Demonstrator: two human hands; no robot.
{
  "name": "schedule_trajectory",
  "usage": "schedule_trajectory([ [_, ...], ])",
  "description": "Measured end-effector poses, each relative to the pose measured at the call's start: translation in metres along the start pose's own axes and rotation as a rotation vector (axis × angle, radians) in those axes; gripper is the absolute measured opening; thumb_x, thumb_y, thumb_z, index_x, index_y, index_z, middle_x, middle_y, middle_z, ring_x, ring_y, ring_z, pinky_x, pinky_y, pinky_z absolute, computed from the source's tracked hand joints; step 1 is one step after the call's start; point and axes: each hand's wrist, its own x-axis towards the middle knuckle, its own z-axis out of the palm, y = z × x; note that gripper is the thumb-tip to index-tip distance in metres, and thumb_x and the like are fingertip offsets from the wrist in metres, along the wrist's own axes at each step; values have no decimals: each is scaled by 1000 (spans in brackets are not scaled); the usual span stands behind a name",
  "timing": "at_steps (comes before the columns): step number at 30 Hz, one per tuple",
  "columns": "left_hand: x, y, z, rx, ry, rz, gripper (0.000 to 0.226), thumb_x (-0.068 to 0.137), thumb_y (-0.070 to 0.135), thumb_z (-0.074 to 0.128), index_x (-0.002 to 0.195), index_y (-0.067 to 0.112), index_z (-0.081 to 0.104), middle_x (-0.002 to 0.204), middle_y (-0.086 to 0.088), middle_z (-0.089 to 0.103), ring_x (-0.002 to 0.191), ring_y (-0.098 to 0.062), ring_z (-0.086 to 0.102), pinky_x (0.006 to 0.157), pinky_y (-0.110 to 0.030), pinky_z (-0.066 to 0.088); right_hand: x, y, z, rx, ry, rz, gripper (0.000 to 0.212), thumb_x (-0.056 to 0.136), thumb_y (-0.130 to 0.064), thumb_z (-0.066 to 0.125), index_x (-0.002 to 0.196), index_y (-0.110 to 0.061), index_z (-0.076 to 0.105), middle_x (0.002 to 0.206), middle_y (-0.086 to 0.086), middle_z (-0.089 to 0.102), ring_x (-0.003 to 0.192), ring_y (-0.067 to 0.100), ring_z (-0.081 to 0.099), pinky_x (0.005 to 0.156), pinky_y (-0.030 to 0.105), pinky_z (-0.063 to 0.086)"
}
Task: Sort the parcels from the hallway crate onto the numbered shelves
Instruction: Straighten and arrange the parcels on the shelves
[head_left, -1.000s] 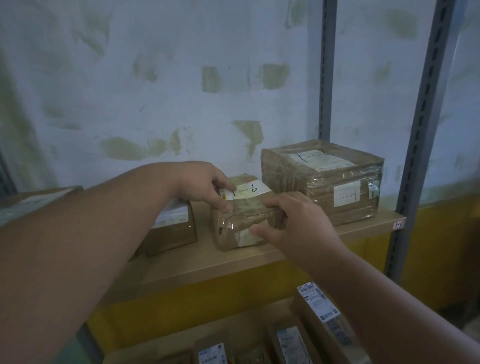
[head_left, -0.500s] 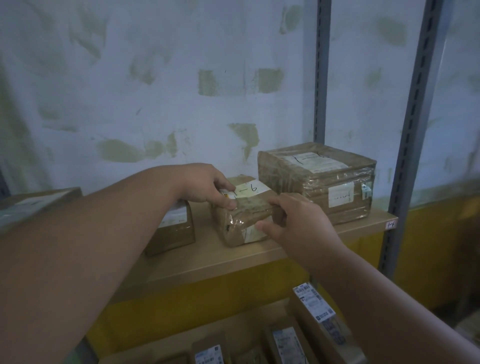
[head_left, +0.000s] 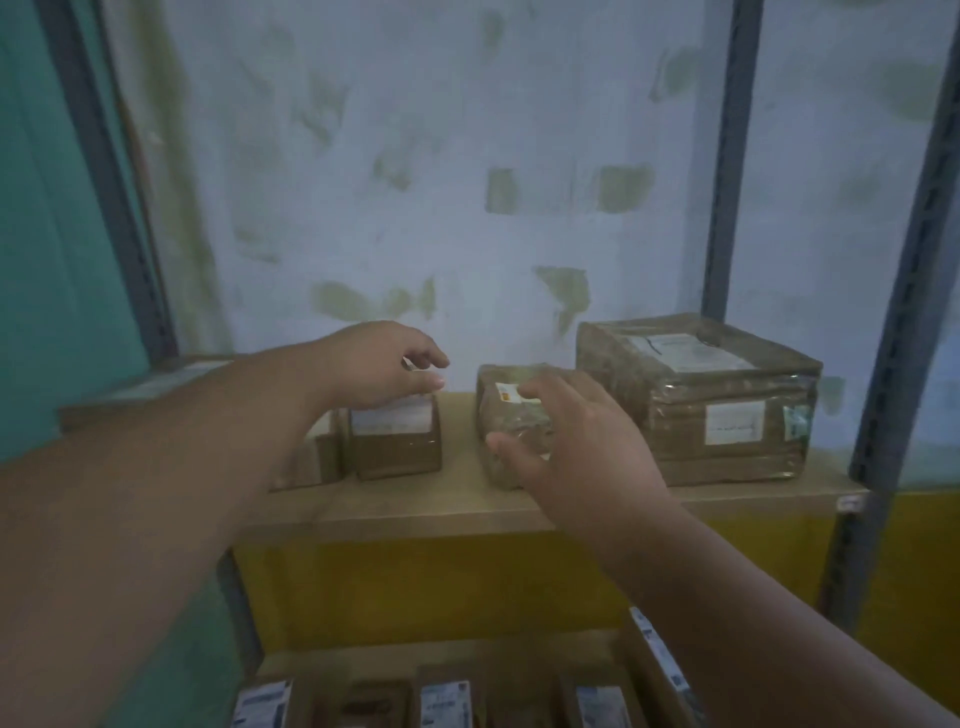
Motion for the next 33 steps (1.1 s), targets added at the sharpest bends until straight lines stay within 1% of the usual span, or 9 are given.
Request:
schedule_trajectory([
  [4, -32, -24, -5, 3, 24, -95, 37, 97, 46, 58, 130, 30, 62, 126, 9, 63, 105, -8, 56, 82, -26, 40, 3, -27, 12, 4, -101, -43, 53, 89, -52, 64, 134, -28, 51, 128, -7, 51, 112, 13, 51, 85, 25, 39],
  [11, -30, -53, -29, 111, -46, -138, 44, 96, 47, 59, 136, 29, 58, 135, 3, 59, 119, -16, 56, 92, -27, 40, 33, -52, 29, -74, -206, -22, 56, 89, -44, 67, 139, -26, 48, 133, 0, 53, 117, 18, 53, 98, 33, 44],
  [15, -14, -68, -28, 141, -136, -96, 43, 93, 52, 61, 132, 33, 61, 132, 3, 60, 116, -15, 58, 90, -27, 41, 52, -61, 38, -117, -243, 21, 56, 92, -39, 65, 143, -26, 46, 136, 1, 53, 119, 20, 53, 96, 33, 43],
  [18, -3, -75, -23, 45, -149, -47, 37, 86, 49, 71, 120, 32, 69, 118, 7, 69, 104, -11, 63, 84, -25, 48, 61, -71, 49, -170, -271, 60, 50, 93, -39, 64, 139, -25, 52, 133, 2, 56, 119, 21, 53, 98, 34, 43],
  [20, 3, -73, -20, 43, -146, 11, 35, 85, 48, 74, 116, 31, 72, 114, 9, 69, 103, -10, 62, 83, -26, 47, 59, -75, 56, -207, -292, 85, 41, 93, -38, 64, 131, -23, 58, 126, 3, 58, 113, 21, 55, 93, 33, 46],
  [25, 7, -67, -17, 102, -139, 143, 33, 88, 47, 70, 117, 30, 72, 117, 10, 64, 103, -10, 56, 81, -26, 39, 50, -75, 64, -237, -202, 164, 34, 93, -34, 63, 125, -25, 60, 120, 0, 61, 104, 18, 56, 81, 28, 42],
  [29, 5, -80, -17, -11, -153, 168, 27, 89, 42, 71, 115, 36, 72, 120, 13, 66, 89, 1, 55, 66, -18, 37, 49, -79, 66, -255, -194, 192, 30, 93, -33, 64, 122, -25, 62, 119, 0, 62, 104, 17, 56, 83, 28, 43],
  [31, 5, -87, -16, -38, -150, 156, 30, 89, 44, 71, 118, 37, 69, 126, 11, 63, 95, -2, 56, 66, -20, 37, 50, -80, 66, -256, -200, 202, 29, 93, -33, 64, 121, -25, 62, 117, -1, 61, 99, 15, 54, 80, 28, 42],
  [33, 7, -91, -13, -58, -158, 115, 37, 87, 49, 70, 120, 34, 65, 133, 10, 58, 108, -10, 55, 75, -26, 40, 51, -79, 65, -257, -200, 199, 28, 93, -32, 63, 120, -25, 62, 113, -2, 60, 93, 12, 49, 76, 27, 39],
])
